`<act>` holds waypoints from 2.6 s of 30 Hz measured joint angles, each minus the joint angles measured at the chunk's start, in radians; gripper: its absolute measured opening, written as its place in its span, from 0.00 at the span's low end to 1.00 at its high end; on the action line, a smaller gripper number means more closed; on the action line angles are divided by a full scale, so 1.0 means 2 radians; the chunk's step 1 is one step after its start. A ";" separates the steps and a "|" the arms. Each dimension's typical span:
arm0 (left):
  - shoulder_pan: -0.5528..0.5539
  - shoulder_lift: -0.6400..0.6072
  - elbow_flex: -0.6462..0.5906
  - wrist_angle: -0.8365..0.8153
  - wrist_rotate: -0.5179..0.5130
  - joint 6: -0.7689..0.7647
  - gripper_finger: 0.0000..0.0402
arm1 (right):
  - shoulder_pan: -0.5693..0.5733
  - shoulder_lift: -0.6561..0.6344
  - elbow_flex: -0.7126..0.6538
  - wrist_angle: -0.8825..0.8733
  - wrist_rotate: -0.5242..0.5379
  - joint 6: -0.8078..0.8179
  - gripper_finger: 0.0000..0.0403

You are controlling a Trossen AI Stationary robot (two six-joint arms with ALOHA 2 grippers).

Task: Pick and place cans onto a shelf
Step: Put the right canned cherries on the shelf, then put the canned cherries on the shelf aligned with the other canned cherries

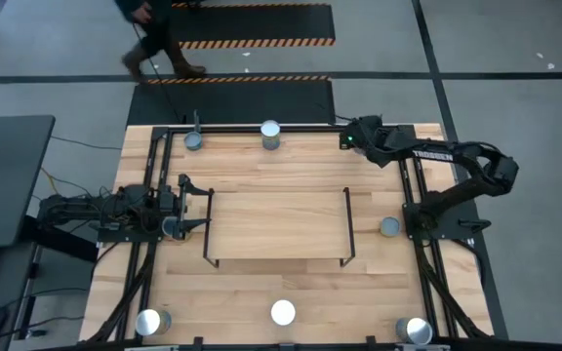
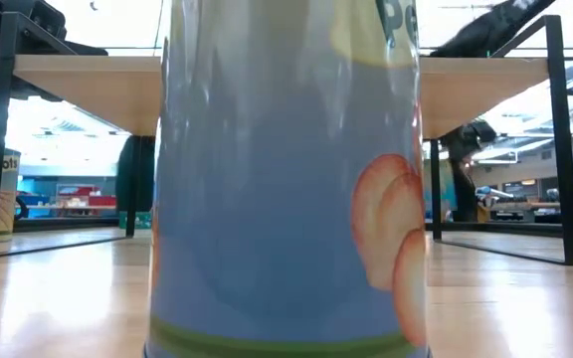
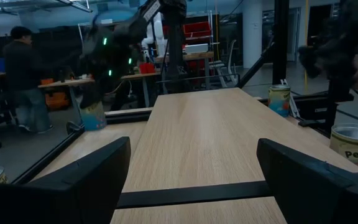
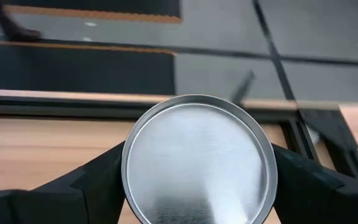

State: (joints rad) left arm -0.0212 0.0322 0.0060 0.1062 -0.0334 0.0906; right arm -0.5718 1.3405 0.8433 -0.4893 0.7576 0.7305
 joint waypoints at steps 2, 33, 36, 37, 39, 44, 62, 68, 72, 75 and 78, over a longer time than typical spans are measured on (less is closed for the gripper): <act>0.000 0.000 0.000 0.000 0.000 0.000 0.89 | 0.023 -0.011 0.030 -0.023 -0.007 -0.022 0.81; 0.000 0.000 0.000 0.000 0.000 0.000 0.89 | 0.476 0.058 0.284 -0.315 0.072 0.230 0.81; 0.000 0.000 0.000 0.000 0.000 0.000 0.89 | 0.477 0.078 0.284 -0.321 0.068 0.253 0.81; 0.000 0.000 0.000 0.000 0.000 0.000 0.89 | 0.475 0.084 0.286 -0.322 0.065 0.254 0.81; 0.000 0.000 0.000 0.000 0.000 0.000 0.89 | 0.471 0.092 0.291 -0.321 0.052 0.254 0.81; 0.000 0.000 0.000 0.000 0.000 0.000 0.89 | 0.477 0.096 0.312 -0.349 0.028 0.250 0.81; 0.000 0.000 0.000 0.000 0.000 0.000 0.89 | 0.488 0.115 0.321 -0.414 0.012 0.272 0.89; 0.000 0.000 0.000 0.000 0.000 0.000 0.89 | 0.487 0.111 0.321 -0.415 0.001 0.254 0.90; 0.000 0.000 0.000 0.000 0.000 0.000 0.89 | 0.487 0.105 0.332 -0.421 0.001 0.242 0.90; 0.000 0.000 0.000 0.000 0.000 0.000 0.89 | 0.487 0.100 0.352 -0.428 0.005 0.226 0.90; 0.000 0.000 0.000 0.000 0.000 0.000 0.89 | 0.486 0.098 0.386 -0.436 0.006 0.194 0.90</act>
State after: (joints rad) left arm -0.0212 0.0322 0.0063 0.1055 -0.0334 0.0902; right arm 0.4011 1.5365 1.6156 -1.3606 0.7694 1.1192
